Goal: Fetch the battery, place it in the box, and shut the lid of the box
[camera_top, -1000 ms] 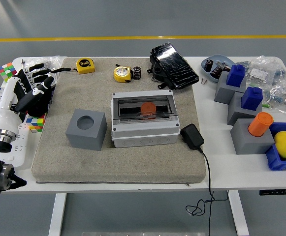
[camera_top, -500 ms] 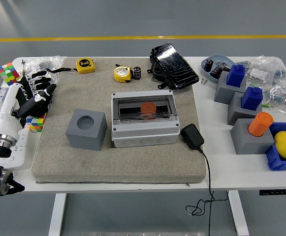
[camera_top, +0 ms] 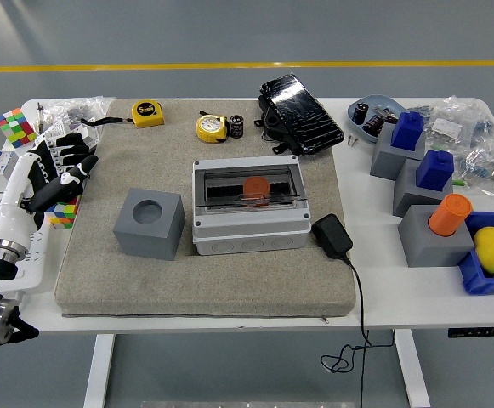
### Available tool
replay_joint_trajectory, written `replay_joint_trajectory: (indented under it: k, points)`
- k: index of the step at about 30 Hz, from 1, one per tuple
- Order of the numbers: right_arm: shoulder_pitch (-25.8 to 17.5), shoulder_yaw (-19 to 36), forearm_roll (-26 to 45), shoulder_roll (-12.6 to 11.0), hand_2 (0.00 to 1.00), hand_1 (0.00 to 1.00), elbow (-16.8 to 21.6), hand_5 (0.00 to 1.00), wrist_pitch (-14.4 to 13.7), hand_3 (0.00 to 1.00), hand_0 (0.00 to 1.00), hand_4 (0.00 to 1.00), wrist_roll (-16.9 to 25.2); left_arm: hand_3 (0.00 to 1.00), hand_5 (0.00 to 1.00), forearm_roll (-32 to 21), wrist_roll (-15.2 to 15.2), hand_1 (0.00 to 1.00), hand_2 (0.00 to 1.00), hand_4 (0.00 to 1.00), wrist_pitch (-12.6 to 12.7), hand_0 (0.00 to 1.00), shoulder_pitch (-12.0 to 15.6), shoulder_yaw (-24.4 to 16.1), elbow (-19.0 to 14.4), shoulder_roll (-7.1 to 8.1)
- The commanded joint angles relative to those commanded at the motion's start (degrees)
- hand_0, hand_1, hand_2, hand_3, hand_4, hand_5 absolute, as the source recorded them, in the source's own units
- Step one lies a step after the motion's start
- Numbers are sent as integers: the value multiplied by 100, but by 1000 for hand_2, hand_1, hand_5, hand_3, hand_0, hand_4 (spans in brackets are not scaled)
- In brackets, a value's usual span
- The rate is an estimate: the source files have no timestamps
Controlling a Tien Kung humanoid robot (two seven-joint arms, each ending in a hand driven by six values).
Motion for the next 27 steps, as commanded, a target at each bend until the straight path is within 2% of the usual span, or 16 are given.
replay_joint_trajectory:
  k: [2,5,10,12,18,27]
  points:
    - [-32,-29,47,-4,702,667,0,632,1,638,683,998,-9,715,452,17,15,676,667,998,-22,558,-40,25,-24,1]
    - [21,477,-373,58,702,667,0,632,-23,638,683,998,-144,715,452,57,21,676,667,998,-9,558,-67,-78,-43,-103]
    - [23,86,-15,43,702,667,0,632,13,638,684,998,-107,713,457,50,26,675,667,998,-17,558,-68,-98,-96,-118]
    - [49,272,-146,55,702,667,0,632,-9,638,684,998,-135,713,457,48,29,675,667,998,-17,558,-56,-131,-109,-137]
    - [82,245,-75,11,702,667,0,632,-20,638,683,998,-136,705,458,71,57,669,664,998,-35,552,-67,-184,-120,-182]
    - [136,255,29,111,702,667,0,632,-40,638,684,998,-113,701,464,82,80,664,655,998,-48,551,-151,-272,-138,-201]
